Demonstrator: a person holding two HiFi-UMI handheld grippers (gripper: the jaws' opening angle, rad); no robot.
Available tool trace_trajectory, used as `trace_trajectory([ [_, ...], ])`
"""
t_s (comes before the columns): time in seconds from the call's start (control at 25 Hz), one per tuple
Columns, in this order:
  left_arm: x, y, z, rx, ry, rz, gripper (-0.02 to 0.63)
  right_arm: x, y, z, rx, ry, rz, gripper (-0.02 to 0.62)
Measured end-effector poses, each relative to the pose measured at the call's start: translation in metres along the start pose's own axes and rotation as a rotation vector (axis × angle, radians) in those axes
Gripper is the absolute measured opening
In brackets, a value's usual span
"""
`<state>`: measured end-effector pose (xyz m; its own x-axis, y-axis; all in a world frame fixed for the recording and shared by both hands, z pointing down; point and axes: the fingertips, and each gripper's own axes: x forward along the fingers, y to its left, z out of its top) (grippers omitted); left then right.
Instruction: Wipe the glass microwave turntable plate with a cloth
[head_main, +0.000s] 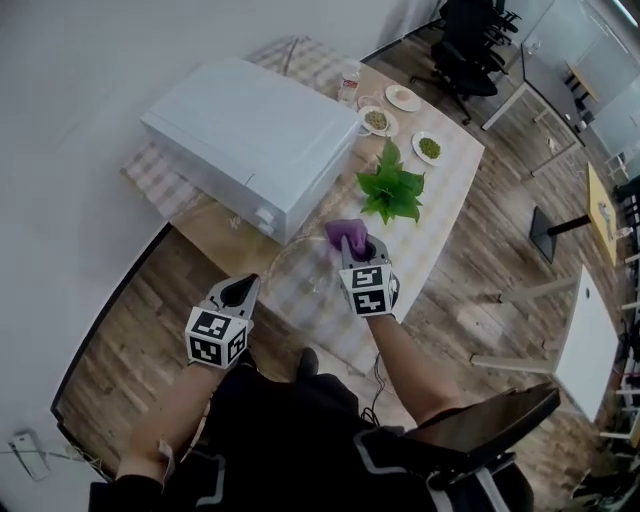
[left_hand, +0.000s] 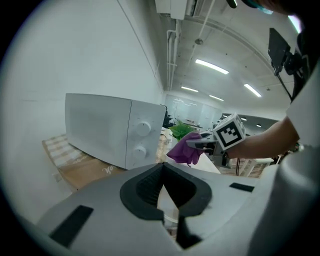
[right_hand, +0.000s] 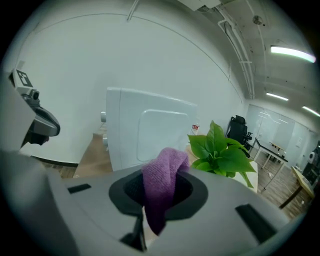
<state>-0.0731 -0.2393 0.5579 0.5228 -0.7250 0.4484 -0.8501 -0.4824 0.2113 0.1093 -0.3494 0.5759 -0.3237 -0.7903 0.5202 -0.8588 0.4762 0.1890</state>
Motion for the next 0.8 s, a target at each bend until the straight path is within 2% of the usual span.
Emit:
trace_trajectory([
  [0.16,-0.003,0.007,-0.001,-0.025,0.003,0.035,0.008,0.024,0.002,-0.012,-0.100,0.035,-0.023,0.054],
  [0.36,0.012,0.027,-0.025,0.013,0.060,0.086,0.008,0.048,0.026,-0.040,-0.175,0.105,0.027,0.054],
  [0.64,0.012,0.029,-0.043,0.015,0.096,0.051,0.008,0.062,0.078,-0.051,-0.213,0.158,0.134,0.055],
  [0.8,0.008,0.033,-0.044,-0.019,0.086,0.056,0.008,0.061,0.107,-0.053,-0.234,0.170,0.188,0.055],
])
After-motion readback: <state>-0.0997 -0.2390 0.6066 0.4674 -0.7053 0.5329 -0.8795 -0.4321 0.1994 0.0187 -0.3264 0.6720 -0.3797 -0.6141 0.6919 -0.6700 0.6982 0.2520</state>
